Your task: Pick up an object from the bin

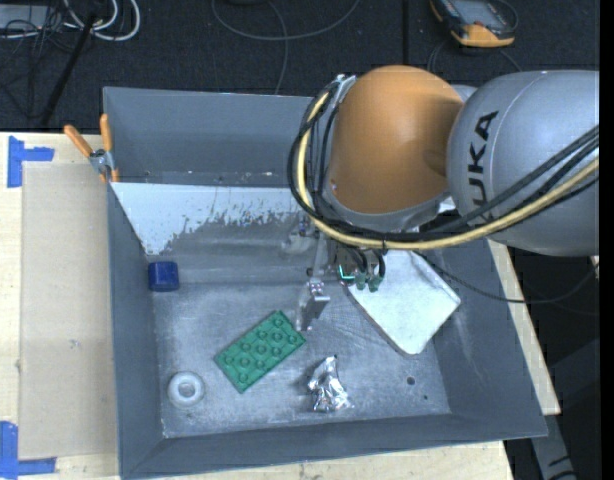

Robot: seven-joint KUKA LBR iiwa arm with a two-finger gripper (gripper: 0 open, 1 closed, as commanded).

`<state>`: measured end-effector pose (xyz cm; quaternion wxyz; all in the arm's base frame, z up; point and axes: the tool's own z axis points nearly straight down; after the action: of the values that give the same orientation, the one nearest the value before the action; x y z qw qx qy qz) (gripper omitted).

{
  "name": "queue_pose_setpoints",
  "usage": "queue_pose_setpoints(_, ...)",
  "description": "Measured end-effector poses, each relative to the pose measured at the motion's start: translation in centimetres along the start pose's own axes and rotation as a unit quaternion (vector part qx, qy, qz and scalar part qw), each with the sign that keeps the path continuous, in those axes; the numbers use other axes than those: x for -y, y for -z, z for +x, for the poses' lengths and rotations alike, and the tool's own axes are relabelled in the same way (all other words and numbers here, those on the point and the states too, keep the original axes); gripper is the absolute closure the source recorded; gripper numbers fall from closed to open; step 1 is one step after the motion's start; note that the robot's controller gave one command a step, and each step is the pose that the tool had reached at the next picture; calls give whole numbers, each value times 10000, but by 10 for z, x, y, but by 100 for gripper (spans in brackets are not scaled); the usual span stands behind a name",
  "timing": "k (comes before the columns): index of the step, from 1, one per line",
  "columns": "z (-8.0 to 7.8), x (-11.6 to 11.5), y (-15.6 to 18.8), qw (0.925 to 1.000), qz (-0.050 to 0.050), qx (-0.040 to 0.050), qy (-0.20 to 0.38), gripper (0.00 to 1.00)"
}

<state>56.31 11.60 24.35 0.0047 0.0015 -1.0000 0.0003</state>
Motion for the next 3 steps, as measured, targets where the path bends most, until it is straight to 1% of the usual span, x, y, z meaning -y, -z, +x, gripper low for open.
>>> queue_pose_setpoints(1,-2,-13,-170,9758,8,56,2185,0)
queue_pose_setpoints(2,-5,-4,-143,9579,9,61,2869,0)
queue_pose_setpoints(3,-6,3,-144,9562,7,50,2926,0)
